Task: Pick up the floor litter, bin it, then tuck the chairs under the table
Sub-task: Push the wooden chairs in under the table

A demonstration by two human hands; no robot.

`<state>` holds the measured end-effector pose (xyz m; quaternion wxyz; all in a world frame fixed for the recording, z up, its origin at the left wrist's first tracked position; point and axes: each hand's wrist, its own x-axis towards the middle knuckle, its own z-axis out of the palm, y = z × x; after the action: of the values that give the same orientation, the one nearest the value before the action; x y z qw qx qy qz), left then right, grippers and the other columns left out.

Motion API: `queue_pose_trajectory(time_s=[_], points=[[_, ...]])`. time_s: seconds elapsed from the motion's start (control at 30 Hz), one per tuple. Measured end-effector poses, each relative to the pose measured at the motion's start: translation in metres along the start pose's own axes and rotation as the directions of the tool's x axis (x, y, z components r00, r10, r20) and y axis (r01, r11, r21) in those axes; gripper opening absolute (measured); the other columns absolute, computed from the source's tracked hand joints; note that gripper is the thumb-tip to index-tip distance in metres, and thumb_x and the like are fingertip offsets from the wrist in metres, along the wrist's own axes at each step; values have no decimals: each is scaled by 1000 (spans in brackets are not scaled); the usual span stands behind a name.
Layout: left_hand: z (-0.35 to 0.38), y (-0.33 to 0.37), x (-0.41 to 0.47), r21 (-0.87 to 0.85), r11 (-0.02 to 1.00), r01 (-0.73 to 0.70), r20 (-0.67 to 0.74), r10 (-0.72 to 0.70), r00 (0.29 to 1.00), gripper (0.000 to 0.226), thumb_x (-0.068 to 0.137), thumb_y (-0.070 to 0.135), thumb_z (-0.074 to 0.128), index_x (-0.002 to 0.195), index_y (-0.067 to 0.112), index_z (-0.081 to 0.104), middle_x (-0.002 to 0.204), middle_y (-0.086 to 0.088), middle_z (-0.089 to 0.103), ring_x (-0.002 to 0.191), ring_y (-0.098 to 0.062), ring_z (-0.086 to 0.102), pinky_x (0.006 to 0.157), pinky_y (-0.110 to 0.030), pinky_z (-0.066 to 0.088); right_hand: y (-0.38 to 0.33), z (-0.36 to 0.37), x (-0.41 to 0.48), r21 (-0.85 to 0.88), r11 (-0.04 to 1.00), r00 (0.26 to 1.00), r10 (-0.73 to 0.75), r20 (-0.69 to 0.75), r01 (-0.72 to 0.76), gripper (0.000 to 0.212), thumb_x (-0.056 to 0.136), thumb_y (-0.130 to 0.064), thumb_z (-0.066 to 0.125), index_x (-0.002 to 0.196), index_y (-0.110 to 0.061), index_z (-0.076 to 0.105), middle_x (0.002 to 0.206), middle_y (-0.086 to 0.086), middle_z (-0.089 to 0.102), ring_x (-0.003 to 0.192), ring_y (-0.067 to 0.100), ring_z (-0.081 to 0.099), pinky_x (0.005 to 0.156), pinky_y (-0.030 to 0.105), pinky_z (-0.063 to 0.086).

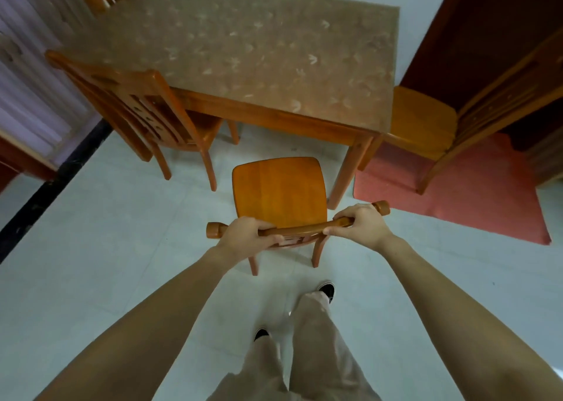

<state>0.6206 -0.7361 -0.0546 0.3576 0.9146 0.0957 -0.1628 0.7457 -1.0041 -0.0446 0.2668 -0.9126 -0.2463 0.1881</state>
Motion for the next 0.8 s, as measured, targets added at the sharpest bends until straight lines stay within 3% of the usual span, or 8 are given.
queue_pose_trajectory(time_s=[0.1,0.17,0.3,0.43,0.57,0.63,0.8], points=[[-2,2,-5,4,1000,2,7,-2,1000,34,87,54,59,112,33,67,106,12,67,100,-20,63,92,-35,53,-5,3,-12,21,999,999,32,-6,-32,37,71,-62,75,81,-26,75,72,-9,66,71,8,58,59,20,41],[-3,4,-8,-3,1000,9,6,-9,1000,37,88,53,59,117,31,66,111,10,66,102,-19,62,94,-36,52,-6,6,-16,28,999,999,41,-13,-41,30,73,-61,74,78,-31,72,71,-14,64,72,7,57,61,17,36],[4,2,-14,28,999,-24,-67,26,997,32,90,51,58,113,30,66,104,12,66,96,-11,61,87,-29,52,4,19,-18,22,999,996,36,-76,-34,47,68,-80,60,68,-33,68,64,-15,60,78,13,53,70,27,38],[23,-9,-21,206,978,1,-312,64,948,37,88,59,54,104,27,66,97,10,66,93,-10,53,87,-26,41,7,26,-20,-17,1000,991,-2,-135,0,53,70,-82,53,77,-33,69,75,-16,61,89,12,48,78,28,34],[31,-11,-20,71,996,57,-409,-23,912,39,80,61,63,101,28,65,98,13,63,99,-9,51,94,-24,29,12,33,-18,-7,1000,984,-24,-178,23,57,68,-87,50,81,-35,71,77,-18,63,89,12,51,82,31,39],[31,-13,-19,22,999,46,-436,-32,899,43,75,66,64,97,28,66,93,17,61,95,-9,54,94,-24,32,14,34,-17,19,999,978,-44,-204,49,56,68,-87,50,81,-36,71,75,-20,63,85,11,54,83,32,43],[25,-17,-9,-30,999,-43,-490,23,871,57,66,77,59,85,25,72,85,20,62,80,-5,55,76,-23,42,14,30,-12,11,992,963,-122,-240,129,45,72,-77,58,82,-36,72,70,-26,59,74,4,53,81,35,43]])
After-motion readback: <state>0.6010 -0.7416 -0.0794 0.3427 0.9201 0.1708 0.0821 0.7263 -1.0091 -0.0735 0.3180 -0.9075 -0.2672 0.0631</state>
